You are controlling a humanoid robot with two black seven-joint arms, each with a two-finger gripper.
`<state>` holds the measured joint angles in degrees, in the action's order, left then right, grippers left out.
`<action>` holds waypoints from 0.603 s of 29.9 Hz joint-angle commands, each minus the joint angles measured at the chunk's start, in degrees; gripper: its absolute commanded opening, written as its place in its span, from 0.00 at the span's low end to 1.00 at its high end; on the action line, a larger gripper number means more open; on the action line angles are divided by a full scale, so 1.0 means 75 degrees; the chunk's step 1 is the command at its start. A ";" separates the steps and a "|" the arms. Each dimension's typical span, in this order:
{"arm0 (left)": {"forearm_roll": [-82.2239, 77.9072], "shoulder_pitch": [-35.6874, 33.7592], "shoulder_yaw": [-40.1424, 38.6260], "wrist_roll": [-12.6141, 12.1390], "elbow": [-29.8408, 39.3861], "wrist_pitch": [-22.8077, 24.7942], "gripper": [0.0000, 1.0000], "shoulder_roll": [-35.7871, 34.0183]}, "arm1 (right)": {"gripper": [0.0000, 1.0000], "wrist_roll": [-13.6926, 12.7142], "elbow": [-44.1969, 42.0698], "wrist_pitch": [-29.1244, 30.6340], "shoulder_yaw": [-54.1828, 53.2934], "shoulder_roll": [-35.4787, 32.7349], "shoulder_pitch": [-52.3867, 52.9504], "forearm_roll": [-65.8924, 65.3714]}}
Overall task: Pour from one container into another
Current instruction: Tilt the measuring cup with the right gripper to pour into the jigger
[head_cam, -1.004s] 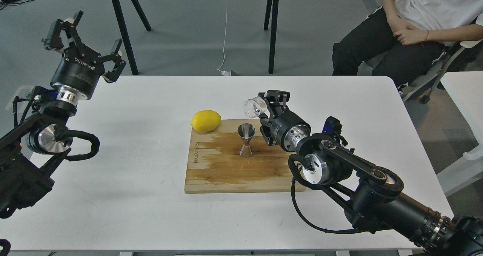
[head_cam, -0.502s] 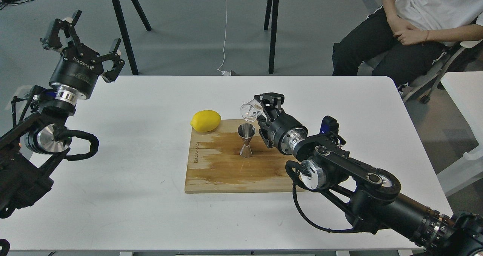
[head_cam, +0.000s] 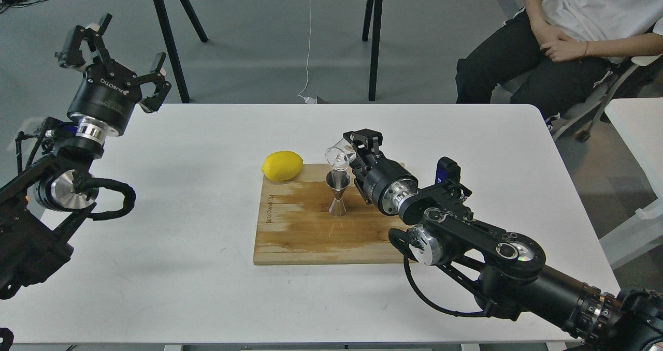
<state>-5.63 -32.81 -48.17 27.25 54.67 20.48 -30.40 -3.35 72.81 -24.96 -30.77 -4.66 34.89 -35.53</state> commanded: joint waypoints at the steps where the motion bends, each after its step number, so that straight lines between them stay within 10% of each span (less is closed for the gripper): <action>1: 0.0000 0.0004 0.0001 -0.0012 0.0000 0.0000 1.00 -0.0002 | 0.38 0.0002 0.0006 0.0000 0.0002 -0.0035 0.0036 -0.0009; 18: 0.0000 0.0004 0.0001 0.0000 0.0000 0.0000 1.00 -0.0002 | 0.38 0.0002 -0.0005 0.0000 0.0493 -0.0269 0.0446 -0.0020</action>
<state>-5.63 -32.78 -48.17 27.24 54.67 20.48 -30.43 -3.33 72.84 -24.97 -28.53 -6.32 37.36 -35.68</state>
